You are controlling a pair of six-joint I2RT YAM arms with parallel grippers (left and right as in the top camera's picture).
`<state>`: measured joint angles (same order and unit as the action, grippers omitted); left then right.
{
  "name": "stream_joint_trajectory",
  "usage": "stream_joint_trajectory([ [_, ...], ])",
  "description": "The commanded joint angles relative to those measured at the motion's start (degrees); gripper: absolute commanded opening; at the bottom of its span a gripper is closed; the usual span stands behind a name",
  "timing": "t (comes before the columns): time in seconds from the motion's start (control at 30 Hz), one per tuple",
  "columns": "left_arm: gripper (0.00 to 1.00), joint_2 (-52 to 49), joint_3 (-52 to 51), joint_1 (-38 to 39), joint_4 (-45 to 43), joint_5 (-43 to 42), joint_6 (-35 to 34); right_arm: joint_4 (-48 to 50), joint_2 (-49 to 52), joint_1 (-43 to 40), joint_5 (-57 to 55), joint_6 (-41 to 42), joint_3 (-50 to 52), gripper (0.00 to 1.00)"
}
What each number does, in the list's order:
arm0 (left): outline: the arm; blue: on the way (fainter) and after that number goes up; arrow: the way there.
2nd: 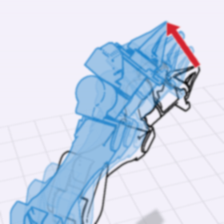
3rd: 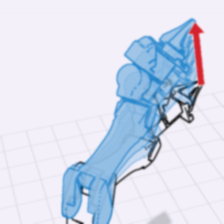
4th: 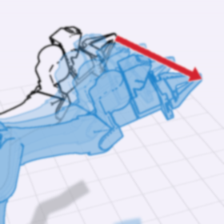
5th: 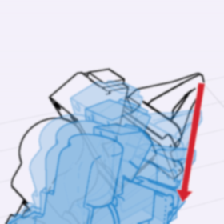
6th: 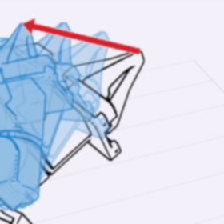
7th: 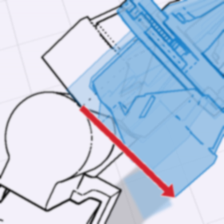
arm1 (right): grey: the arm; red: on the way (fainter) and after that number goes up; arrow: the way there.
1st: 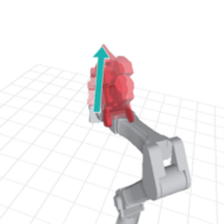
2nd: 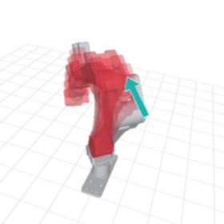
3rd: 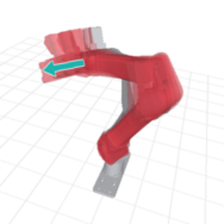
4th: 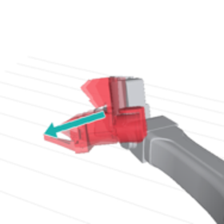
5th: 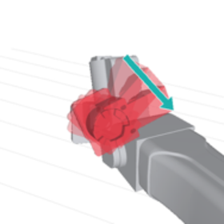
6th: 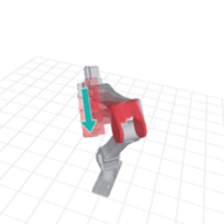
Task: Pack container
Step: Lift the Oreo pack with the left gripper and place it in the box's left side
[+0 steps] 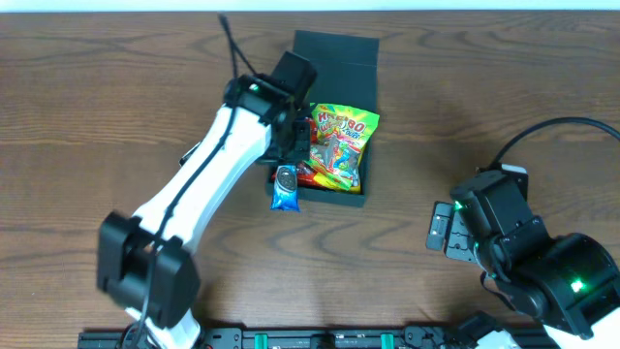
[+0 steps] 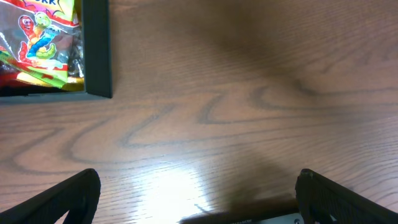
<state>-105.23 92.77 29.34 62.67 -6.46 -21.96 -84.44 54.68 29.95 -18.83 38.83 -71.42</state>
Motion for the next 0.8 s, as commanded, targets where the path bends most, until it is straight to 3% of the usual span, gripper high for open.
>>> stream_joint_trajectory([
  [0.0, 0.06, -2.7, 3.2, -0.2, -1.7, -0.6, 4.2, 0.0, -0.2, 0.2, -0.2, 1.0, 0.3, 0.99],
  [0.37, 0.06, -8.4, 3.9, -4.3, -9.4, 2.4, 6.8, 0.1, -0.2, 0.2, -0.3, 1.0, 0.3, 0.99],
  [0.77, 0.06, -8.8, 3.7, -5.1, -9.6, 2.4, 6.8, 1.5, 1.6, 0.2, -0.2, 1.0, 0.4, 0.99],
])
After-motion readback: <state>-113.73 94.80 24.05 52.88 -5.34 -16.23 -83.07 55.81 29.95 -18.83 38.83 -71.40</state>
